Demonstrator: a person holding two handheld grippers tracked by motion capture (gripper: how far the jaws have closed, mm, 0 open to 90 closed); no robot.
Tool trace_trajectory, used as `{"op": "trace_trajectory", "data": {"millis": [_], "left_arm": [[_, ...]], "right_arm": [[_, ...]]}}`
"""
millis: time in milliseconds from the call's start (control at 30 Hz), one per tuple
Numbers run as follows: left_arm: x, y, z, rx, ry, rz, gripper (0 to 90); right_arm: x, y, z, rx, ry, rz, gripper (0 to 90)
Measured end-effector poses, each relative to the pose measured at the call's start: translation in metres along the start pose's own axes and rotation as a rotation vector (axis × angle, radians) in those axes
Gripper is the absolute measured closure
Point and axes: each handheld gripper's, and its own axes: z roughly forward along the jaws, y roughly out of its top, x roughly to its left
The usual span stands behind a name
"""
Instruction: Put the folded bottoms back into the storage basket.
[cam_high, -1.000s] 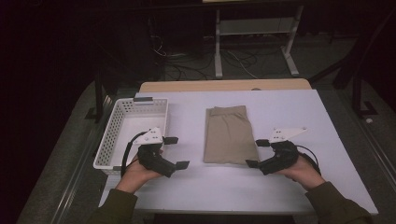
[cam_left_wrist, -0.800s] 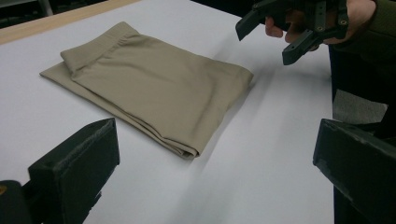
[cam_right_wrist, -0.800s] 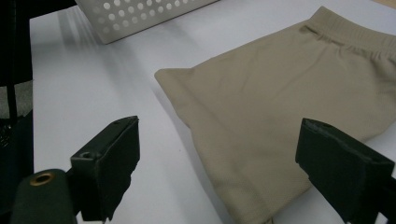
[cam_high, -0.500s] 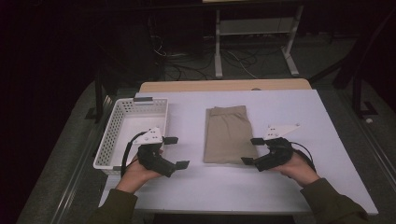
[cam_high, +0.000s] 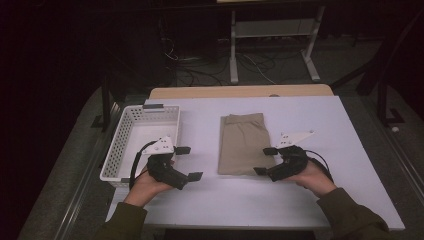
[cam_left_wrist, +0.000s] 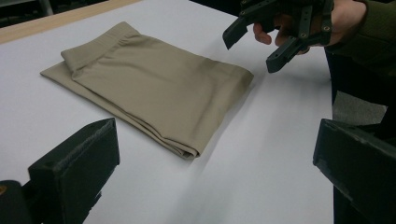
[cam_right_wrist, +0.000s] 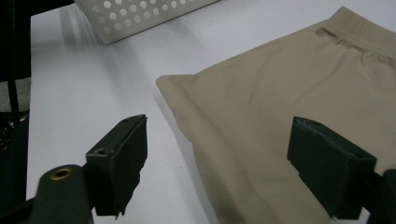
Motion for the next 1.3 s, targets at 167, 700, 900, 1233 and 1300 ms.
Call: {"op": "trace_trajectory", "data": {"millis": [167,700,900,1233,1300], "left_arm": [[0.000,0.000,0.000,0.000,0.000,0.000,0.4],[0.000,0.000,0.000,0.000,0.002,0.001,0.4],[0.000,0.000,0.000,0.000,0.002,0.001,0.4],[0.000,0.000,0.000,0.001,0.002,0.001,0.4],[-0.001,0.000,0.000,0.001,0.003,0.002,0.4]], "right_arm": [[-0.001,0.002,0.004,0.007,0.005,-0.002,21.0],[0.000,0.014,0.022,0.023,0.029,-0.024,28.0],[0.000,0.015,0.029,0.041,0.045,-0.029,33.4],[0.001,0.009,0.042,0.107,0.048,-0.070,46.4],[0.001,0.008,0.043,0.118,0.050,-0.080,47.6]]}}
